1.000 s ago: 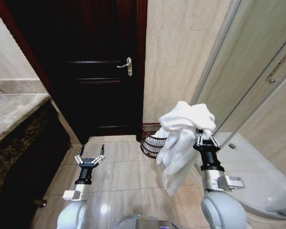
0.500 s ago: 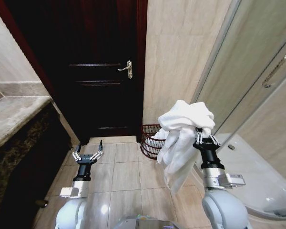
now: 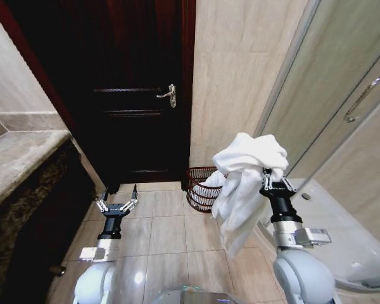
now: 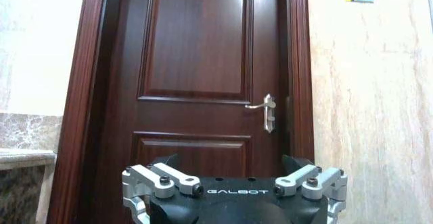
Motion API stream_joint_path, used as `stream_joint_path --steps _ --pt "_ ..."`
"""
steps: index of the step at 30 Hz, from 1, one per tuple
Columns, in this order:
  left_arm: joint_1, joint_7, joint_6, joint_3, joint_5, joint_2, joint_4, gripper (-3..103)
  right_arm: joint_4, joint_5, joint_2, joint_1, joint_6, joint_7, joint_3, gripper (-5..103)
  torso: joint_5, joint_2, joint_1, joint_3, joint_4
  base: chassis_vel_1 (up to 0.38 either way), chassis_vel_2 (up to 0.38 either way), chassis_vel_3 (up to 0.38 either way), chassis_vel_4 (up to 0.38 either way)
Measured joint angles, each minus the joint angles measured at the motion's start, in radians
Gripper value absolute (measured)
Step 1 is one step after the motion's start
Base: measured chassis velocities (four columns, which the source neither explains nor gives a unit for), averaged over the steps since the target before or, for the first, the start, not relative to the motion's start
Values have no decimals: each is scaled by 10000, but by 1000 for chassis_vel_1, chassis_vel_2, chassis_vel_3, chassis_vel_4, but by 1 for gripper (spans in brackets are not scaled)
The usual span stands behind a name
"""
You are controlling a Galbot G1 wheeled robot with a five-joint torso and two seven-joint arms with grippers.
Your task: Discard the used towel into the hamper.
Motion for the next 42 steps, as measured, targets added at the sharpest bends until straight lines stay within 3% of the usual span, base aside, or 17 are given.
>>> stream_joint_path --steps 8,11,16,23,26,29,42 --pt "-84 5 50 93 181 -132 161 100 -313 763 -151 478 -117 -220 334 12 2 330 142 185 -1 0 0 0 0" --pt "-221 -32 -269 196 176 -230 530 100 -545 1266 -407 889 -312 -263 655 12 -1 497 223 276 -1 0 0 0 0" --pt "-464 -330 -342 243 41 -340 803 100 -772 1837 -842 1260 -490 -371 876 12 1 736 319 417 -1 0 0 0 0" --pt "-482 -436 -830 80 371 -563 1064 100 -1108 2020 -1132 1779 -516 -526 663 12 0 978 428 552 -2 0 0 0 0" --pt "-156 -416 -1449 -50 521 -573 1188 100 -1430 2279 -1416 2681 -523 -576 407 12 0 1039 448 592 -1 0 0 0 0" --pt "29 -424 -1681 -167 598 -573 1193 100 -1657 2528 -1661 3701 -524 -536 210 12 -2 1042 448 595 -1 0 0 0 0" --pt "1097 -909 -1900 -518 602 -570 322 100 -4026 4171 -2226 8858 -1222 -325 -1027 12 -4 993 427 568 -1 0 0 0 0"
